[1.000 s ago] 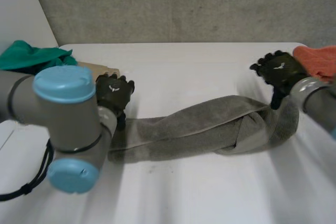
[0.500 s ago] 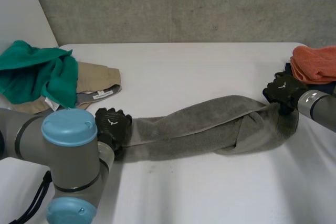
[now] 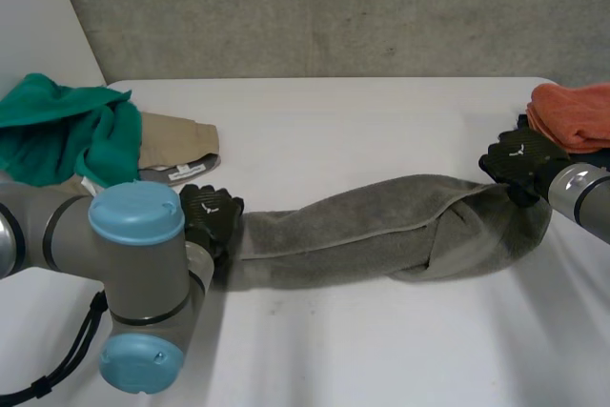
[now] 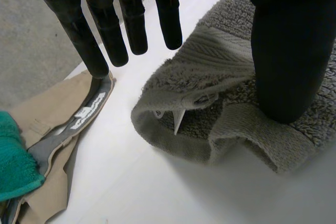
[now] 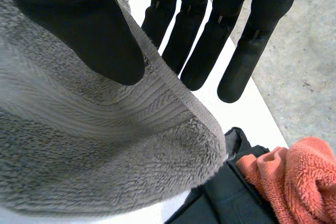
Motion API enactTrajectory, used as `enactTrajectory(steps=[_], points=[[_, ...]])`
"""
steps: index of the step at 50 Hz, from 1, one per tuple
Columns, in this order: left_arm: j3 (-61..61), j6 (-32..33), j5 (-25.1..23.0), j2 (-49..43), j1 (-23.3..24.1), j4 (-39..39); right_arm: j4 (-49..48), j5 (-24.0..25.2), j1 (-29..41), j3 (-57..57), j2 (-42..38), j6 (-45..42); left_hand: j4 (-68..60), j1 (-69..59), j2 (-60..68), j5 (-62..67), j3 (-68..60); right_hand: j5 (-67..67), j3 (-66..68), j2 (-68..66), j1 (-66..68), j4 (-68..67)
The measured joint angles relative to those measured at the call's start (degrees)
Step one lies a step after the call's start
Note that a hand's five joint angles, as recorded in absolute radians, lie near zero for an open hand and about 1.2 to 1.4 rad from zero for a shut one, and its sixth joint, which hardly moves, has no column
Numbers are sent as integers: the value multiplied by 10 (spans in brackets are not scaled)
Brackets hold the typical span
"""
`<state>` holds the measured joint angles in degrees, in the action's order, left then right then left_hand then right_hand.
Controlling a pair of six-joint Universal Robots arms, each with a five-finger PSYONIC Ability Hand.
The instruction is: Fold the laundry.
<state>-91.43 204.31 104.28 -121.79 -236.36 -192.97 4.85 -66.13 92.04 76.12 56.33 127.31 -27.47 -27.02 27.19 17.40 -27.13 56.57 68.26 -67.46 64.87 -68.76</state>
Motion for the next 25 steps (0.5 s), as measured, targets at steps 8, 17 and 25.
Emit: enactTrajectory(steps=[8,17,25], points=[[11,7,-6,31,-2,41,0,0,-3,18,3,-3,0,0,0,0,0,0,0,0,0,0],[31,5,-51,55,-11,49,0,-1,-2,30,1,-3,-2,0,3,3,-2,0,0,0,0,0],[57,4,-63,-9,-19,55,-4,-1,-1,42,-1,-3,-11,-10,10,14,-11,0,0,0,0,0]])
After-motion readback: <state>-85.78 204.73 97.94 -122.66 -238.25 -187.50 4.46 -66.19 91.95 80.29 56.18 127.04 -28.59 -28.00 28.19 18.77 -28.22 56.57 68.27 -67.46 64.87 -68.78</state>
